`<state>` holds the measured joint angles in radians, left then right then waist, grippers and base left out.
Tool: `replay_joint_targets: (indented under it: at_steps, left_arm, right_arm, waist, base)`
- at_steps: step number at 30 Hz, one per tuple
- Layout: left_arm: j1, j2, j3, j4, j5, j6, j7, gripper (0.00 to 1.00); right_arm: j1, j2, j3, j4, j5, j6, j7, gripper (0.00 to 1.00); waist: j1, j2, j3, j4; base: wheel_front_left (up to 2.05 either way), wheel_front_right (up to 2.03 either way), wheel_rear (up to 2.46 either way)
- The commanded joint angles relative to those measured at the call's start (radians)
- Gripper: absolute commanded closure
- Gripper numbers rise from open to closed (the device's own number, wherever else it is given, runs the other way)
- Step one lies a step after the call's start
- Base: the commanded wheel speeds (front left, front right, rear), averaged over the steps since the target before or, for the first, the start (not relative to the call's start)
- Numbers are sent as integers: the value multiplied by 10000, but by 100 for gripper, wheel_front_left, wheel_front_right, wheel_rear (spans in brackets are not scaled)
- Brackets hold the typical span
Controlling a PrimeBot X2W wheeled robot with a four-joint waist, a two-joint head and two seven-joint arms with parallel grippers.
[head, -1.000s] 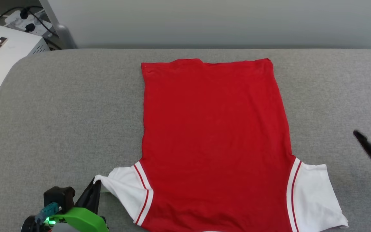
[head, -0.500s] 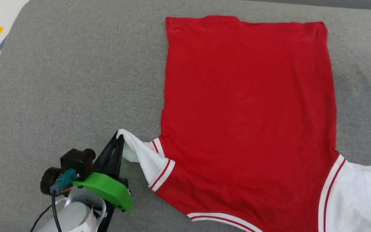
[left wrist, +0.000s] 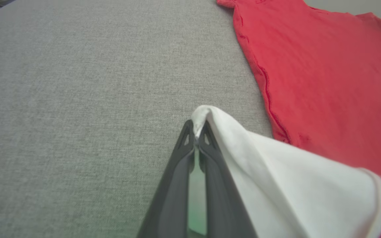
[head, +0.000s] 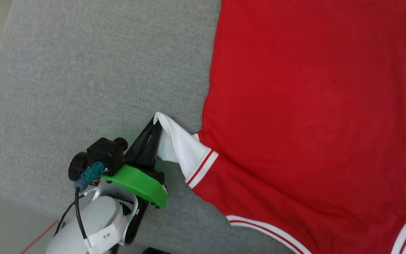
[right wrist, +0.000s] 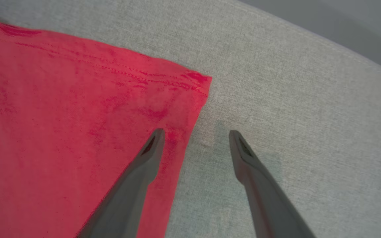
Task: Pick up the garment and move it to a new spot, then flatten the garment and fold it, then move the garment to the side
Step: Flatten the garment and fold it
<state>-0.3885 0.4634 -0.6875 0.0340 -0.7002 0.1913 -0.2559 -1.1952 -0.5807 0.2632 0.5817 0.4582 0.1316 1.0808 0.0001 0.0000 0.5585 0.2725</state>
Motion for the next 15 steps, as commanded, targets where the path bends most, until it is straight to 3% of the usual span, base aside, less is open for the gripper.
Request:
replay_joint_targets:
  at_steps: [1,7,8,15]
  left_arm:
    - [-229,-123,121,70,226,-80,-55,100]
    - [-167,-421,385,374,486,-372,-57,100]
    - [-144,-427,399,430,530,-420,-57,100]
    - [299,-356,636,852,699,-604,-58,100]
  right_arm:
    - [-30,94,51,184,-87,-9,-43,0]
    - [701,-112,543,583,187,-9,86,0]
    - [773,-174,596,568,269,-9,72,100]
    - [728,-324,605,387,693,-9,-1029,100]
  waist:
    - [-1,0,746,630]
    - [-1,0,757,588]
    - [-1,0,710,566]
    - [-1,0,-137,220]
  base:
    - [0,0,0]
    - [0,0,0]
    - [0,0,0]
    - [0,0,0]
